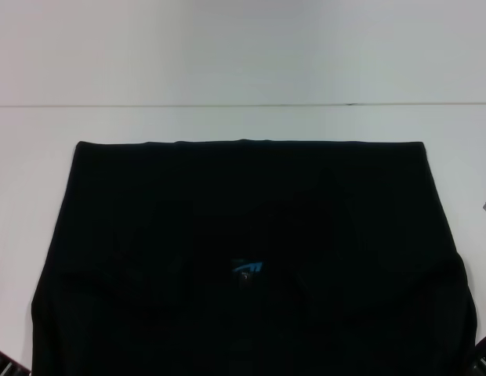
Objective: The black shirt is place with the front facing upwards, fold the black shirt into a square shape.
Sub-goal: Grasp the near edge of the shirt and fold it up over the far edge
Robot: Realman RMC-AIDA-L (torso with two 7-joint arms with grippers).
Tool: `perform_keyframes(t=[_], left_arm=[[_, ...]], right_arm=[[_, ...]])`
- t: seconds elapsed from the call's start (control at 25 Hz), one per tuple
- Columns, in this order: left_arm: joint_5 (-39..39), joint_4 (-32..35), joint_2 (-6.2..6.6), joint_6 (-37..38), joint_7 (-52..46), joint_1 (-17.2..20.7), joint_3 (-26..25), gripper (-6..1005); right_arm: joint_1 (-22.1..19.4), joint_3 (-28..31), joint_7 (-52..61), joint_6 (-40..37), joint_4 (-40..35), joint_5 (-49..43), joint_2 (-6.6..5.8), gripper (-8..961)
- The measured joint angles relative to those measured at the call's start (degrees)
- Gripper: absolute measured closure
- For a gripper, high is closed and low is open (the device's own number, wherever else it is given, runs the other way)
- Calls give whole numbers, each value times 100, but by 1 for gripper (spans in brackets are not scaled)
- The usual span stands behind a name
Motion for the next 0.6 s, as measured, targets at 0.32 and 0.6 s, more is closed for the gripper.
perform_keyframes(t=[0.32, 0.6], left_arm=[[-34, 18, 45, -250, 78, -150, -475, 973], [-48, -28, 317, -1075, -436, -505, -1816, 973]], right_arm=[[-26, 792, -57, 333, -37, 56, -41, 892], [20, 2199, 388, 960, -5, 323, -221, 900]])
